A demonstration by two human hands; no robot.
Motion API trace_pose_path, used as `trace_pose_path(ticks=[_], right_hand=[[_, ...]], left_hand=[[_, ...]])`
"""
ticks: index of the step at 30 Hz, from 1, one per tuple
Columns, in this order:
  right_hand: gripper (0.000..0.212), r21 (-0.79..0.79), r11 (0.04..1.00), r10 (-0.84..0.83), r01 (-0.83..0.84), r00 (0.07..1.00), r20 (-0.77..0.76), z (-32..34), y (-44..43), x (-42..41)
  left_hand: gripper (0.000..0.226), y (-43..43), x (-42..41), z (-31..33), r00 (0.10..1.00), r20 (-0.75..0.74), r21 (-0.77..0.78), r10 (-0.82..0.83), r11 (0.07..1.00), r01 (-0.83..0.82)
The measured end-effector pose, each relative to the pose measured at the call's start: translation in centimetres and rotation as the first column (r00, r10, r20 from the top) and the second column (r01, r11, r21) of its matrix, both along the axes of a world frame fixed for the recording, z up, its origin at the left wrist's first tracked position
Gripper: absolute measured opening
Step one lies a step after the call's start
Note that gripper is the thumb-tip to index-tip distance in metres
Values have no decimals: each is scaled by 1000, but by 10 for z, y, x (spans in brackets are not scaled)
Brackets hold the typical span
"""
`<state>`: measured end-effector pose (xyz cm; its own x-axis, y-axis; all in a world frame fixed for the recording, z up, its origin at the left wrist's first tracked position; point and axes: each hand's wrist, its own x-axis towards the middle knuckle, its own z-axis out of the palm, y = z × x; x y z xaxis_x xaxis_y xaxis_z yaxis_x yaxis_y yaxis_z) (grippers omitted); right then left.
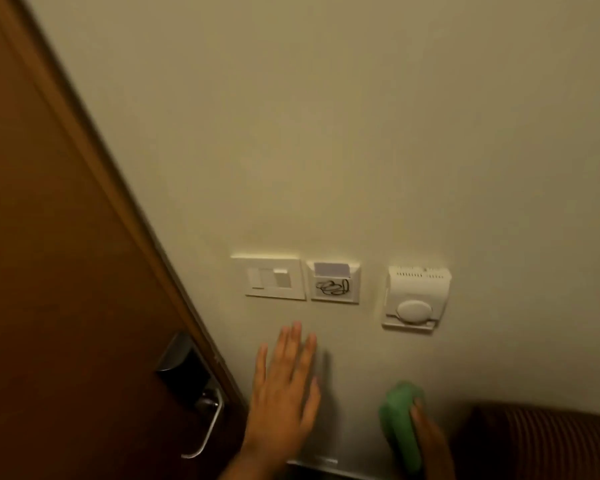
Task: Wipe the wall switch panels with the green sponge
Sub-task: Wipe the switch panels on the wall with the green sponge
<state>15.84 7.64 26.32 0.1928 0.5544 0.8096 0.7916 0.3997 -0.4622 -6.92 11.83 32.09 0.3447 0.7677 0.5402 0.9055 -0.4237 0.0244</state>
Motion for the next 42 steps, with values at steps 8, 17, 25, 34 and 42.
trace_pose_path(ticks=[8, 17, 25, 34, 42], right_hand=[[84, 114, 993, -13, 10, 1000, 27, 89, 15, -58], [60, -50, 990, -125, 133, 982, 145, 76, 65, -69], [51, 13, 975, -216, 221, 935, 282, 55, 89, -64], [47, -17, 998, -57, 59, 993, 108, 39, 88, -62], [29, 89, 986, -147, 142, 988, 54, 49, 106, -100]], left_hand=[[75, 101, 10, 170, 943, 327, 251, -64, 968, -22], [79, 174, 21, 219, 928, 347, 489, -136, 871, -55], [68, 195, 17, 203, 937, 294, 601, -191, 799, -25], [71, 196, 18, 200, 939, 296, 647, -178, 760, -60], [61, 197, 20, 200, 935, 312, 659, -166, 747, -87]])
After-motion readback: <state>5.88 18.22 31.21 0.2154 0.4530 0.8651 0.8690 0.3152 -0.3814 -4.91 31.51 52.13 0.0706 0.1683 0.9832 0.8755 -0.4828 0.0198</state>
